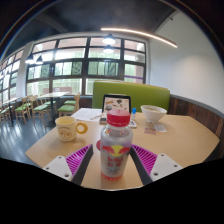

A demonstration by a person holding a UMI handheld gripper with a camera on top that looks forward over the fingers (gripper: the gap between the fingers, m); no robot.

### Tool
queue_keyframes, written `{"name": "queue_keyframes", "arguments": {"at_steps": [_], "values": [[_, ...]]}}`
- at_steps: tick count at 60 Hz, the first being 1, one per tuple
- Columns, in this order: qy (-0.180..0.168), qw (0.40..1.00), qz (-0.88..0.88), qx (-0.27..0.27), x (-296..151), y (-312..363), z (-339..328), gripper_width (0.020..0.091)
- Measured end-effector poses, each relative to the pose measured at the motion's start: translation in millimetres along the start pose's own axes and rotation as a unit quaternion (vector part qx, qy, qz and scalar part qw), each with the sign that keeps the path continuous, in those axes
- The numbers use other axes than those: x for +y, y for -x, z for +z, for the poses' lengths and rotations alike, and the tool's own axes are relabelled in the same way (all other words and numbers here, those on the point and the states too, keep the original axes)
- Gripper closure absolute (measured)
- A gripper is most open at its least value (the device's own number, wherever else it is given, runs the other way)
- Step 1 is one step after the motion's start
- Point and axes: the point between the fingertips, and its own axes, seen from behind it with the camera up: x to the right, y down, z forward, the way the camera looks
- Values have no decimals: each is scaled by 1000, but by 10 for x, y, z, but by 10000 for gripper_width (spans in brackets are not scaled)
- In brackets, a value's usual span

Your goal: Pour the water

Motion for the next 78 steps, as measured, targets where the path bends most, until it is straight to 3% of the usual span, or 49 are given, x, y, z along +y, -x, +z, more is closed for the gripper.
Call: {"name": "queue_keyframes", "arguments": {"at_steps": [5,6,9,14,25,33,43,51,56,69,74,78], "values": [[9,1000,1,5,12,84,208,302],[12,1000,1,8,29,89,246,334],[12,1000,-12,23,42,66,302,589],[-4,1000,-3,31,-2,114,359,646],[-4,1000,-13,15,-6,137,380,731],[8,998,-62,22,-19,92,384,733],[-16,967,-244,74,-683,-86,461,732],[-48,884,-447,124,-1277,160,733,735],[-55,798,-583,140,-1630,359,758,733],[-43,527,-830,180,-1633,914,1244,733],[-52,446,-873,189,-1616,1097,1320,734],[-51,415,-890,179,-1668,1092,1497,732]]}}
